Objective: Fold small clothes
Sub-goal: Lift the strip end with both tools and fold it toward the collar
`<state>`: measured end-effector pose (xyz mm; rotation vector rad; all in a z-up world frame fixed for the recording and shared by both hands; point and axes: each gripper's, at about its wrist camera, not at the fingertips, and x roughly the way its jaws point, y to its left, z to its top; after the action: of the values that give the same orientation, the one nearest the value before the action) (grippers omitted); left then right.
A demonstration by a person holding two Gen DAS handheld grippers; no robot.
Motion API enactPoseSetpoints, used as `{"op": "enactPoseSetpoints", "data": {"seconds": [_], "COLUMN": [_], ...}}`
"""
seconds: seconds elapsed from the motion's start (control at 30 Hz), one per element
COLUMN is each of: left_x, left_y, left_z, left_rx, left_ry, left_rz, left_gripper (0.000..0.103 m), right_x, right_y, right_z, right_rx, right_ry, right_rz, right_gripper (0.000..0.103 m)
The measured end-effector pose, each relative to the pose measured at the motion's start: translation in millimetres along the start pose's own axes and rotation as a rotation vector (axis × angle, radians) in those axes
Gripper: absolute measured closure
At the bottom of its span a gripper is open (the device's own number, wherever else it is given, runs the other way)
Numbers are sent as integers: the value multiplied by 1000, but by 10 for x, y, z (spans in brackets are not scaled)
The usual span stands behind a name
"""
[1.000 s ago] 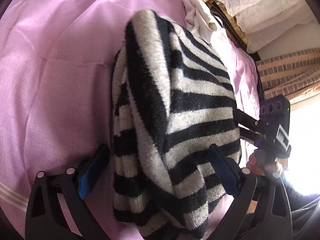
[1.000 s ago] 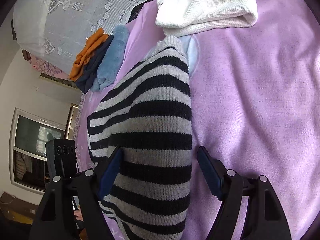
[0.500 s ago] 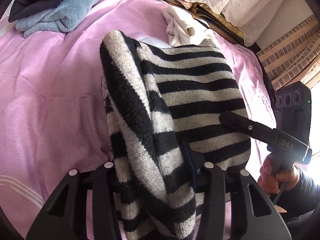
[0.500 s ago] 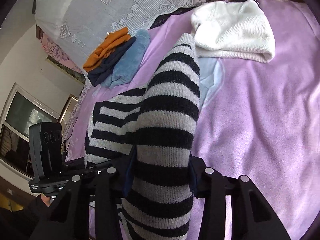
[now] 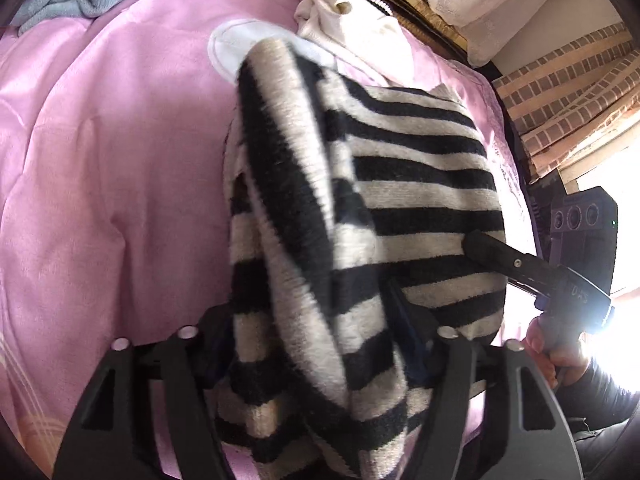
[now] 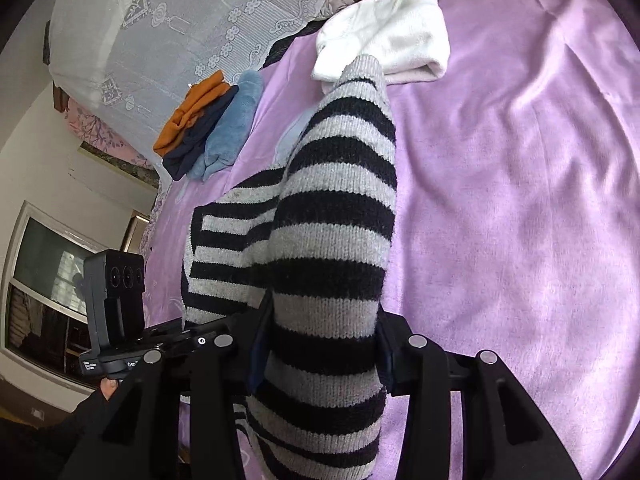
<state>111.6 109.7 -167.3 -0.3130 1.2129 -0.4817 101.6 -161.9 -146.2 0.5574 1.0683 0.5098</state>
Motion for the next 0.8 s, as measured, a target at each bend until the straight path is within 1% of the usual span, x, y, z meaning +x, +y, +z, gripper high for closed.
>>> {"op": "enactPoseSetpoints", "data": {"seconds": [0.03, 0.07, 0.13, 0.17, 0.2, 0.23, 0.27, 0.3, 0.33, 0.4, 0.5, 0.63, 0.8], "left_x": [26, 34, 20, 16, 0, -20, -56, -102, -151, -262, -440, -571, -570], "left_y": [58, 87, 49, -13, -69, -119, -189, -262, -311, -396, -562, -828, -1117], "left_z": [-10, -20, -19, -9, 1, 27, 45, 63, 87, 180, 433, 994, 1781], "left_rx": [-22, -29, -6, 21, 40, 53, 82, 108, 124, 135, 175, 245, 317], "left_ry": [5, 2, 0, -2, 3, -4, -12, -23, -31, -51, -98, -145, -206], "left_rz": [6, -8, 3, -18, -45, -22, -4, 15, 24, 11, 2, 17, 31], "left_gripper": [14, 14, 20, 42, 52, 55, 61, 63, 64, 65, 64, 64, 64], "right_x": [14, 30, 60, 73, 67, 50, 17, -24, -72, -200, -406, -589, -652], "right_y": [-31, -49, -66, -84, -96, -79, -32, 35, 107, 196, 287, 360, 323], "right_z": [3, 2, -10, -14, -20, -23, -29, -30, -26, 40, 272, 759, 1425], "right_rx": [18, 26, 28, 39, 53, 50, 23, -15, -50, -79, -99, -107, -101], "right_ry": [5, 8, 11, 13, 9, 0, -12, -26, -41, -81, -152, -244, -344], "right_rz": [6, 5, -1, 1, 4, 2, -5, -16, -26, -21, 6, 25, 40], "right_gripper": [57, 56, 55, 55, 56, 57, 59, 60, 60, 61, 61, 61, 61]}}
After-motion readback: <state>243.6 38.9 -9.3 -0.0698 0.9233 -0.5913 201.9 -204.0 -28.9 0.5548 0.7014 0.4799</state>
